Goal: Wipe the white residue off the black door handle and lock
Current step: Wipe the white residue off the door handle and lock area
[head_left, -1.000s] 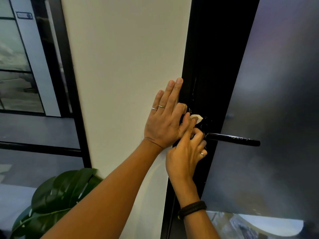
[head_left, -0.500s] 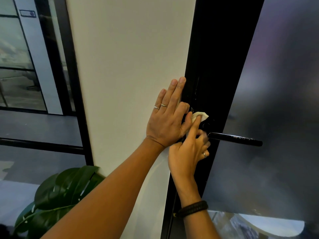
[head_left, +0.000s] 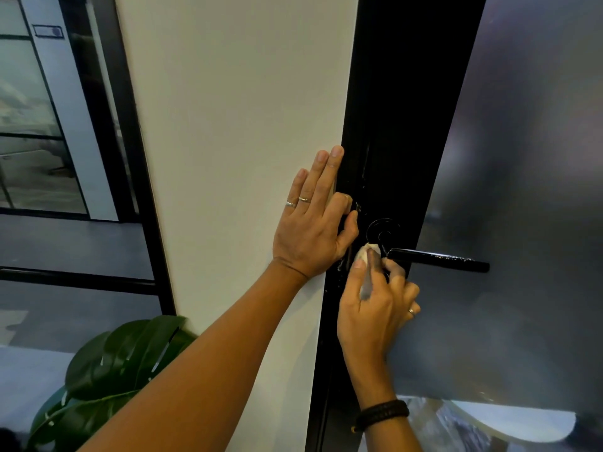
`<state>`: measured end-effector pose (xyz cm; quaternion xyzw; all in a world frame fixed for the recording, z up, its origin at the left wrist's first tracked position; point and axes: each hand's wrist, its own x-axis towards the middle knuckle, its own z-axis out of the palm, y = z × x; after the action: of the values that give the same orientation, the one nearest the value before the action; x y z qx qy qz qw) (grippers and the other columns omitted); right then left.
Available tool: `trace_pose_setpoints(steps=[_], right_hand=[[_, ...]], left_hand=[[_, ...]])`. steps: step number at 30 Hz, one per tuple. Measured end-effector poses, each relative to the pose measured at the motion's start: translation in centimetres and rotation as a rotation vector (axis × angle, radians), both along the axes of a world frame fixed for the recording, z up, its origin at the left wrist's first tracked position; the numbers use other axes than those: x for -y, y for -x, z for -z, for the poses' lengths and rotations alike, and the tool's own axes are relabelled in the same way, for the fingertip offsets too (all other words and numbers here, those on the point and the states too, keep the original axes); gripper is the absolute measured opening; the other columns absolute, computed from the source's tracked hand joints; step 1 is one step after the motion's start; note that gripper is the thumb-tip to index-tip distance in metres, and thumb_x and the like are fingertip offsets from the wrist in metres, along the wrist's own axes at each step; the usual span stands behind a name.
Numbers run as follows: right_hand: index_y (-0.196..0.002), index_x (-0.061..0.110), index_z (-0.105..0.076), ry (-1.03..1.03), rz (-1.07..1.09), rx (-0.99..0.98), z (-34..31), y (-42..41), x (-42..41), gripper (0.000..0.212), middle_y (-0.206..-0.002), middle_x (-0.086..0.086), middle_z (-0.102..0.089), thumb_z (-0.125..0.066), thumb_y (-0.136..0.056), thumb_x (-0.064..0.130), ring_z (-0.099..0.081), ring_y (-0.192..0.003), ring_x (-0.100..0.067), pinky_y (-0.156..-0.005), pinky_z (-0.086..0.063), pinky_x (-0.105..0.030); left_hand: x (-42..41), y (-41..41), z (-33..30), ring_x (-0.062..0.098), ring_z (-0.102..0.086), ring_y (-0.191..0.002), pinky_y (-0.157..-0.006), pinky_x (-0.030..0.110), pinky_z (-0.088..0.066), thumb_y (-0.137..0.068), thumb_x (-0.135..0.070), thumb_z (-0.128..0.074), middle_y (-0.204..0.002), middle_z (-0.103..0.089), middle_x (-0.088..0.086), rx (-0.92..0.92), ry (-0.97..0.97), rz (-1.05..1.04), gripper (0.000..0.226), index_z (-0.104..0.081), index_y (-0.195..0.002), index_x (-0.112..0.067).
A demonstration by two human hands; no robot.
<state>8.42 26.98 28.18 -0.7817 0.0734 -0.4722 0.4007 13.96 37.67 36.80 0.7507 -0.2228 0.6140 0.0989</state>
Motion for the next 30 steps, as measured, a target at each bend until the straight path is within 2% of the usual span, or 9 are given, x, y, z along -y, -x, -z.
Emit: trace_pose_setpoints(steps=[4,8,11,13,16,19,23,27,30], right_hand=[[-0.113,0.018,-0.08,-0.113,0.051,0.045,0.5,-1.0,2.2,0.028,-0.122,0.003,-0.072,-0.061,-0.104,0.037,-0.048,-0.108,-0.024,-0.093,-0.026,-0.037],[-0.103,0.011,-0.082,-0.172,0.013,0.131,0.3,-2.2,4.7,0.018,-0.105,-0.002,-0.075,-0.077,-0.093,0.026,-0.047,-0.107,-0.023,-0.093,-0.037,-0.04],[-0.1,0.007,-0.079,-0.178,-0.033,0.158,0.1,-2.7,5.6,0.014,-0.1,-0.005,-0.072,-0.078,-0.091,0.018,-0.056,-0.107,-0.033,-0.088,-0.049,-0.04],[-0.103,0.006,-0.077,-0.208,-0.027,0.172,-0.1,-2.8,6.2,0.015,-0.102,-0.012,-0.072,-0.077,-0.092,0.017,-0.057,-0.107,-0.036,-0.089,-0.046,-0.033],[-0.104,0.005,-0.077,-0.082,-0.046,0.225,0.5,-2.6,6.8,0.013,-0.102,-0.012,-0.073,-0.075,-0.095,0.014,-0.059,-0.104,-0.033,-0.087,-0.043,-0.026],[-0.109,0.006,-0.076,-0.107,-0.063,0.235,1.0,-2.7,8.0,0.016,-0.104,-0.012,-0.071,-0.072,-0.097,0.015,-0.06,-0.101,-0.035,-0.082,-0.053,-0.043],[-0.114,0.005,-0.077,0.113,-0.153,0.246,2.1,-2.6,8.4,0.019,-0.111,-0.012,-0.066,-0.072,-0.095,0.0,-0.056,-0.108,-0.029,-0.085,-0.056,-0.044],[-0.12,0.009,-0.076,0.275,-0.168,0.2,3.6,-2.4,9.2,0.032,-0.115,-0.01,-0.066,-0.073,-0.091,-0.005,-0.054,-0.107,-0.03,-0.08,-0.055,-0.053],[-0.113,0.012,-0.079,0.383,-0.154,0.174,1.8,-2.2,8.8,0.037,-0.113,-0.009,-0.068,-0.062,-0.089,-0.01,-0.055,-0.112,-0.033,-0.09,-0.049,-0.051]], left_hand=[[-0.1,0.3,0.0,0.04,-0.028,-0.161,-0.136,0.047,-0.015,-0.104,-0.029,-0.06,-0.169,-0.036,0.024,-0.008,-0.008,-0.014,0.018,-0.068,-0.1,-0.013],[0.0,0.4,0.0,0.041,-0.03,-0.16,-0.135,0.047,-0.015,-0.103,-0.028,-0.06,-0.168,-0.038,0.025,-0.005,-0.002,-0.013,0.017,-0.068,-0.099,-0.013],[0.1,0.3,-0.1,0.042,-0.031,-0.159,-0.135,0.048,-0.015,-0.104,-0.027,-0.06,-0.167,-0.039,0.026,0.002,0.006,-0.003,0.017,-0.069,-0.1,-0.013],[0.0,0.3,-0.1,0.042,-0.031,-0.159,-0.135,0.047,-0.014,-0.103,-0.027,-0.061,-0.167,-0.039,0.026,0.005,0.011,-0.009,0.017,-0.069,-0.1,-0.013],[0.0,0.3,-0.2,0.042,-0.031,-0.16,-0.135,0.048,-0.015,-0.104,-0.028,-0.06,-0.167,-0.039,0.025,0.0,0.005,-0.02,0.017,-0.069,-0.099,-0.013],[0.1,0.3,-0.1,0.042,-0.031,-0.16,-0.135,0.048,-0.016,-0.104,-0.029,-0.059,-0.167,-0.039,0.025,-0.001,0.007,-0.021,0.018,-0.069,-0.1,-0.014],[0.1,0.3,-0.1,0.042,-0.032,-0.159,-0.134,0.05,-0.019,-0.104,-0.029,-0.059,-0.167,-0.04,0.025,0.0,0.009,-0.014,0.018,-0.069,-0.1,-0.014],[0.1,0.2,-0.1,0.043,-0.032,-0.159,-0.134,0.051,-0.02,-0.104,-0.029,-0.059,-0.167,-0.04,0.026,0.007,0.012,-0.018,0.019,-0.069,-0.101,-0.013],[0.1,0.3,0.0,0.043,-0.032,-0.159,-0.133,0.051,-0.021,-0.104,-0.028,-0.059,-0.166,-0.04,0.026,0.008,0.012,-0.016,0.018,-0.069,-0.101,-0.013]])
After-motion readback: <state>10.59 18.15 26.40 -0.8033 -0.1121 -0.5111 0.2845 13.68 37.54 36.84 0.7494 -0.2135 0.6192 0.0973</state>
